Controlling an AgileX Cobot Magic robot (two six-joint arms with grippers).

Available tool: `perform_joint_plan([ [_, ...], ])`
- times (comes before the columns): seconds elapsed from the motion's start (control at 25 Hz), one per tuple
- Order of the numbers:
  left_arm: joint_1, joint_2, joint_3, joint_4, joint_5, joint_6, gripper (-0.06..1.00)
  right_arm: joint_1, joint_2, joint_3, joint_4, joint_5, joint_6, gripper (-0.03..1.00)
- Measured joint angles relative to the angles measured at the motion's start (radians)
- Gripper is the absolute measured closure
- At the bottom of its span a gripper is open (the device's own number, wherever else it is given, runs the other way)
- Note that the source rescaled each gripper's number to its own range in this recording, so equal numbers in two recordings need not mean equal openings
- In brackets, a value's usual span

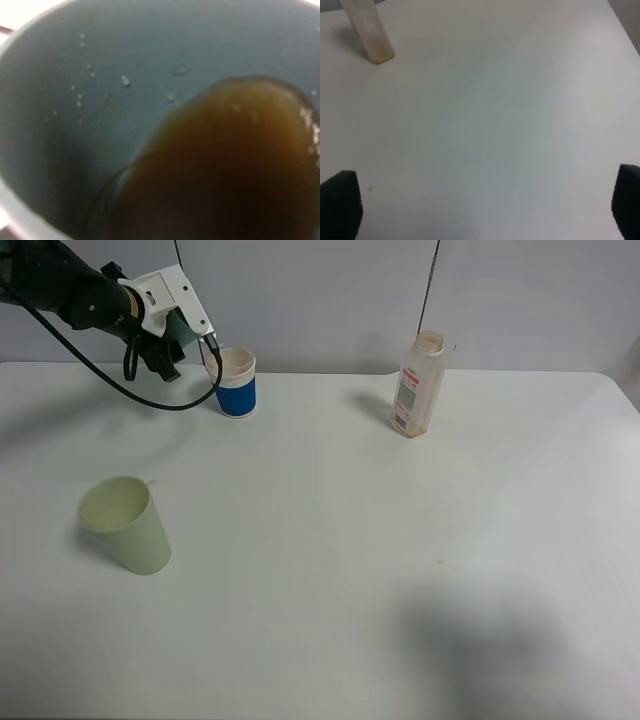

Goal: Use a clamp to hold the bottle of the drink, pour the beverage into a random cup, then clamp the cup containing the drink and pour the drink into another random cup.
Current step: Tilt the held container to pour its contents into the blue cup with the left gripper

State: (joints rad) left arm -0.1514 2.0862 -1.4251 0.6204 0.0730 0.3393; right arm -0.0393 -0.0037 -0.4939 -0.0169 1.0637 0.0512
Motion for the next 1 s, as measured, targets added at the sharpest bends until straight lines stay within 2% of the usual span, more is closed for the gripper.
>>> perform_joint_plan([
  [1.0, -0.042, 0.055, -0.058, 0.017, 0.063, 0.036, 0.94, 0.0, 0.0, 0.0, 0.0, 0.0, 0.0, -0.03],
])
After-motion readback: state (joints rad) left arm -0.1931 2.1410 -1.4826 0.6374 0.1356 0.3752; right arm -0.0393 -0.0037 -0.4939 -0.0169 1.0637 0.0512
